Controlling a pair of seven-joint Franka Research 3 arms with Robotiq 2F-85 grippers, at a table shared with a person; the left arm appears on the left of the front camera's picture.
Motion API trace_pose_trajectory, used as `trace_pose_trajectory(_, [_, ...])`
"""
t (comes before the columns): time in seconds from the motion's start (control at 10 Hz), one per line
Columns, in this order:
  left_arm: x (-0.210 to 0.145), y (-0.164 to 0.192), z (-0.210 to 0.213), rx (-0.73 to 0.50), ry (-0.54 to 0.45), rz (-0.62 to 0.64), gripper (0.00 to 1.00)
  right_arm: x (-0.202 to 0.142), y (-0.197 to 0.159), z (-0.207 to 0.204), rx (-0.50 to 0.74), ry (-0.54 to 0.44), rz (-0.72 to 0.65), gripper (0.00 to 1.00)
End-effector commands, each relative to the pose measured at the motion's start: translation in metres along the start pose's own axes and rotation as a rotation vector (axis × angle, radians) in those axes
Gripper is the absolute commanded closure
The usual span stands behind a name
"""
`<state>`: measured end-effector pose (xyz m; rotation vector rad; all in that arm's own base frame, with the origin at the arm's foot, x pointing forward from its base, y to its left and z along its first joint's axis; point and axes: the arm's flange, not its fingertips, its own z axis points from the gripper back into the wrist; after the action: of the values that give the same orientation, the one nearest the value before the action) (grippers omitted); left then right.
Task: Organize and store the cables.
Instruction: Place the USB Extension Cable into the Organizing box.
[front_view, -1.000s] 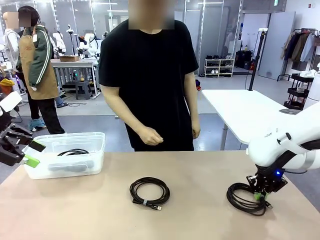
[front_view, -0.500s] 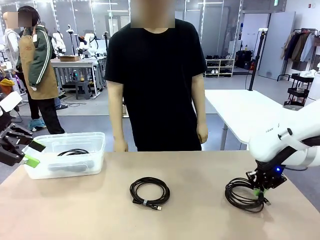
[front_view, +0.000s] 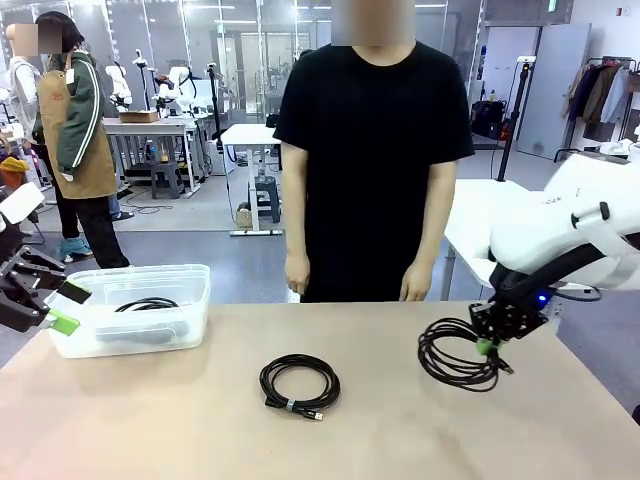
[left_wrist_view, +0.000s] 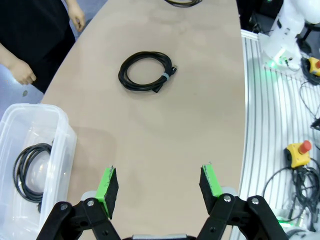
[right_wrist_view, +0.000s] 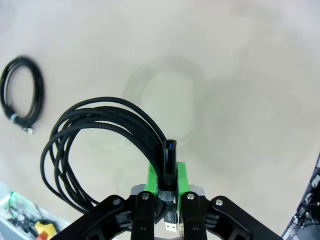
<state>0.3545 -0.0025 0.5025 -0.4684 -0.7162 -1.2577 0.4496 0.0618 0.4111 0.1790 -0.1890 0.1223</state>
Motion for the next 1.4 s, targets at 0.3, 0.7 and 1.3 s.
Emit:
trace_pose_trajectory(0.3, [0.001, 0.001, 0.000, 0.007, 0.009, 0.003, 0.16, -0.022, 0.111, -0.039, 0.121, 0.006, 0.126, 1.00])
trace_pose_trajectory(0.7, [0.001, 0.001, 0.000, 0.007, 0.009, 0.003, 0.16, -0.043, 0.205, -0.072, 0.201, 0.018, 0.157, 1.00])
trace_pose_trajectory(1.3, [0.001, 0.001, 0.000, 0.007, 0.009, 0.003, 0.16, -0.052, 0.230, -0.079, 0.214, 0.039, 0.191, 1.00])
